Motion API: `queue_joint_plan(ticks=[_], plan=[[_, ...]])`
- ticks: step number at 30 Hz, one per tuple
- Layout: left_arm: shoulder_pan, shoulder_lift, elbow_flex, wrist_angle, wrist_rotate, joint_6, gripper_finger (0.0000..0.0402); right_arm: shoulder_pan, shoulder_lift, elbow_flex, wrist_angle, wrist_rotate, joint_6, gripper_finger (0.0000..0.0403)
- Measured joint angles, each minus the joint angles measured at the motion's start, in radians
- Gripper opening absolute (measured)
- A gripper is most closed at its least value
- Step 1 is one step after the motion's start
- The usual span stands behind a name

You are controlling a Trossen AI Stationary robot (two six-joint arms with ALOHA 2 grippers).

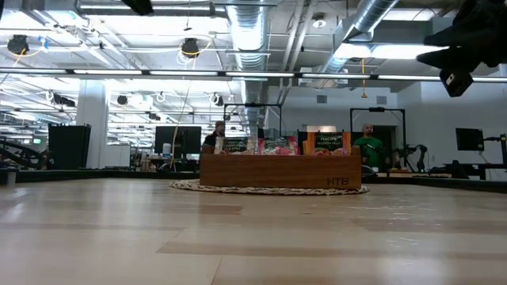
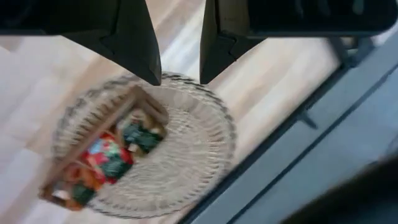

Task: Pick & Place Tea
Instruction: Return to Home Position

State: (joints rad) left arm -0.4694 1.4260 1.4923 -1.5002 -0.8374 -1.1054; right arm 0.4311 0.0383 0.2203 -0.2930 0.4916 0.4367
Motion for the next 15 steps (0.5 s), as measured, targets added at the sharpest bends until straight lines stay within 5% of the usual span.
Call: queue_joint_plan(ticks=[7, 15], plan=[[-0.14, -0.149, -0.303, 0.289, -0.005, -0.107, 0.0103, 0.0, 0.0, 0.0, 0.06, -0.176, -0.042, 0.0123], [-0.238, -0.389, -0.616, 0.552, -0.089, -0.19, 0.0103, 0.0, 0.0, 0.0, 0.064, -0.203, -0.044, 0.0123]])
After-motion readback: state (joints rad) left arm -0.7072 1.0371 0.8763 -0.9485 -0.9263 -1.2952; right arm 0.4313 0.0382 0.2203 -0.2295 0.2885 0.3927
